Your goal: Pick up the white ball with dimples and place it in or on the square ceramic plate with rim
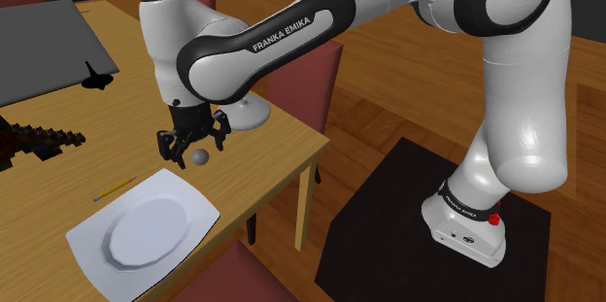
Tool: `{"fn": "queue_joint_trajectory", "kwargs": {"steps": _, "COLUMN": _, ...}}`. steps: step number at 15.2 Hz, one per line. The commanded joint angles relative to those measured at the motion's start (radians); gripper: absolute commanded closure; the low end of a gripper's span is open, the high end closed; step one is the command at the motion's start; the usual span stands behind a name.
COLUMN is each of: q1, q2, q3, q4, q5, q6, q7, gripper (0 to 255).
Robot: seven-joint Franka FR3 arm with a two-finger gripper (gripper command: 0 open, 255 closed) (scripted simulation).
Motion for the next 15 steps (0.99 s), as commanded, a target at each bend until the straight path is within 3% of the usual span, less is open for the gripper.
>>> {"fn": "queue_joint_trajectory", "kwargs": {"steps": 1, "q1": 0.000, "q2": 0.000, "q3": 0.000, "q4": 0.000, "q5": 0.000, "q6": 0.000, "q7": 0.000, "gripper": 255}}
{"fn": "queue_joint_trajectory", "kwargs": {"steps": 10, "q1": 0.000, "q2": 0.000, "q3": 0.000, "q4": 0.000, "q5": 0.000, "q6": 0.000, "q7": 0.000, "gripper": 255}}
{"fn": "queue_joint_trajectory", "kwargs": {"steps": 15, "q1": -0.002, "q2": -0.023, "q3": 0.007, "q4": 0.035, "q5": 0.012, "q6": -0.056, "q7": -0.004, "gripper": 255}}
